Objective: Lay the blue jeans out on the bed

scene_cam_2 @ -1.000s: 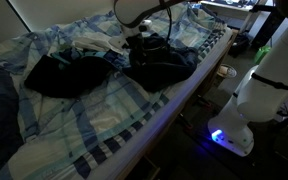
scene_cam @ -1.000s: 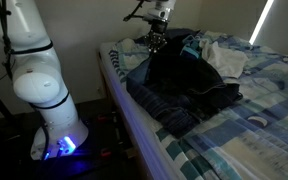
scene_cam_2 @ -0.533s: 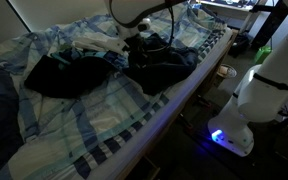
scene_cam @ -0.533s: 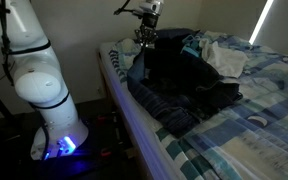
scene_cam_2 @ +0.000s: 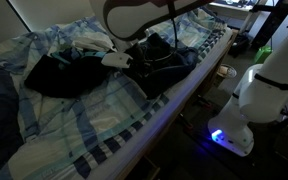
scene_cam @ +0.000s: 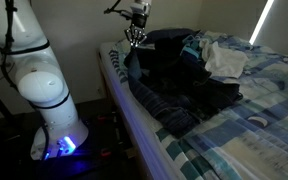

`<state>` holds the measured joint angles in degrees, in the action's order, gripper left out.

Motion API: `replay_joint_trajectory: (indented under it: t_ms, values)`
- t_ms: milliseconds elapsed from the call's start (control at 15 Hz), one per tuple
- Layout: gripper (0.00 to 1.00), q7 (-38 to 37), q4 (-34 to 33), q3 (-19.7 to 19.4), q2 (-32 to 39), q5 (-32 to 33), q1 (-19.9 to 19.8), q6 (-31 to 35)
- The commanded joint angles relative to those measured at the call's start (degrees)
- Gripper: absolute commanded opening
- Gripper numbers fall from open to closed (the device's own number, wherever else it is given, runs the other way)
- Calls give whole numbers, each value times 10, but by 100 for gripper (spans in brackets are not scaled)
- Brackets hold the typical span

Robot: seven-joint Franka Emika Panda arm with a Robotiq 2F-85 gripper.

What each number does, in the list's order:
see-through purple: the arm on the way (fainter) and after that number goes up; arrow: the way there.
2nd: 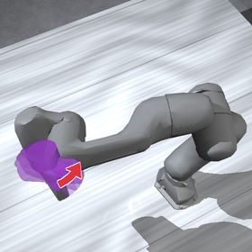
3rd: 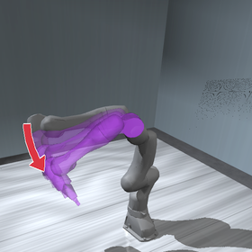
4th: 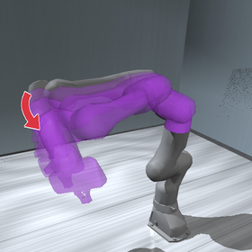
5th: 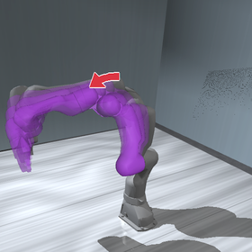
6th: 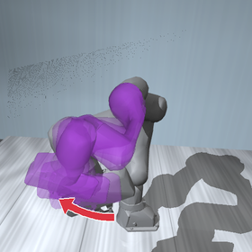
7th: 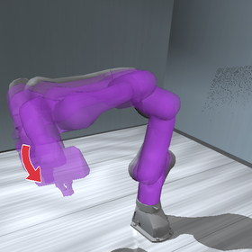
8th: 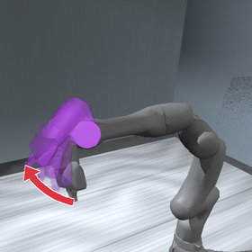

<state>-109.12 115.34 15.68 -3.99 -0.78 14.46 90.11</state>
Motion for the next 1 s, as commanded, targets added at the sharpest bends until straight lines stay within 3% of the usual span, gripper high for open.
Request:
replay_joint_trajectory:
  t_ms: [0, 733, 867, 933]
  values:
    - [5, 26, 19, 13, -24, 10, 11, -20]
    - [5, 40, 44, 31, -38, 28, 24, -27]
    - [33, 41, 44, 31, -40, 29, 24, -29]
    - [39, 41, 44, 30, -42, 29, 23, -30]
